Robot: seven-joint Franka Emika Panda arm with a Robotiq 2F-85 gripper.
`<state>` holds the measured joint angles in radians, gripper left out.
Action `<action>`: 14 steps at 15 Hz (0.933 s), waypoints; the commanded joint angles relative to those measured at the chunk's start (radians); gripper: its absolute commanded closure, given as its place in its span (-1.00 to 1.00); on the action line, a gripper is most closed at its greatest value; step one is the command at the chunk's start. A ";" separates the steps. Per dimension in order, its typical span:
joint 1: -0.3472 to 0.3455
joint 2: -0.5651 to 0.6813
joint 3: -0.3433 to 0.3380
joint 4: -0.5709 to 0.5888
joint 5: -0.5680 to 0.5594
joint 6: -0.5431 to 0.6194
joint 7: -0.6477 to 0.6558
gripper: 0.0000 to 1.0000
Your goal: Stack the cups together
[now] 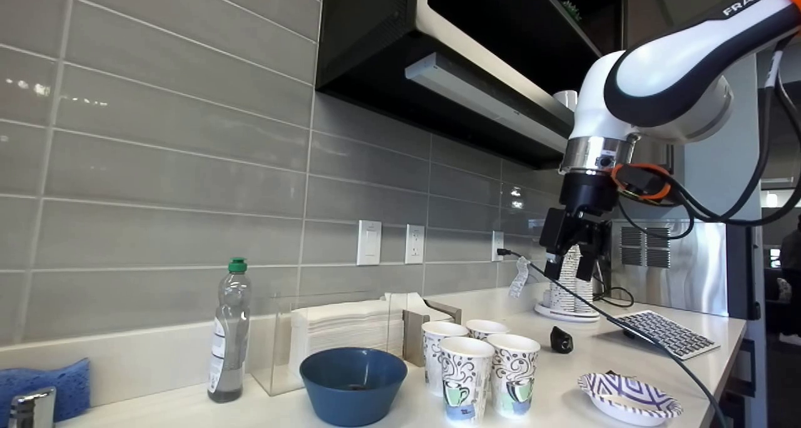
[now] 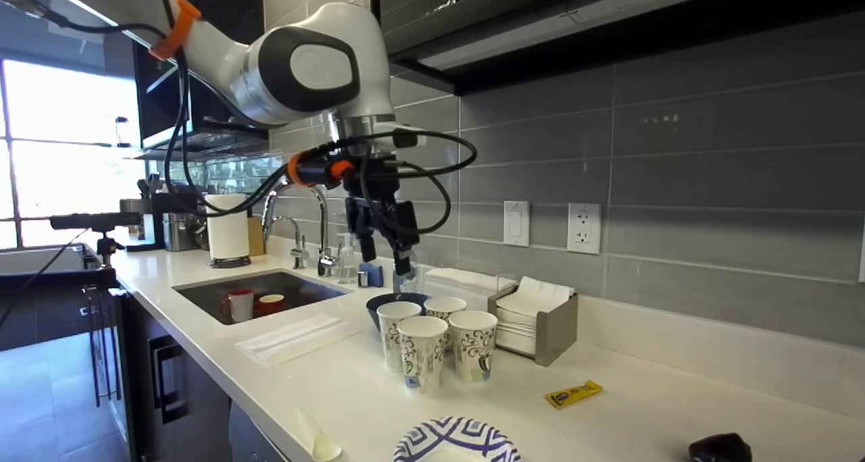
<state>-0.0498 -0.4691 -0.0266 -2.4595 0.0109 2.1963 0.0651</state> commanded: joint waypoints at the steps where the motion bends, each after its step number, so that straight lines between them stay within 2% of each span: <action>1: -0.008 0.038 -0.015 -0.012 0.004 0.064 -0.009 -1.00; 8: -0.005 0.186 -0.056 0.023 0.028 0.154 -0.042 -1.00; 14: -0.008 0.305 -0.060 0.066 0.035 0.192 -0.061 -1.00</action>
<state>-0.0553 -0.2286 -0.0796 -2.4393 0.0203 2.3635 0.0347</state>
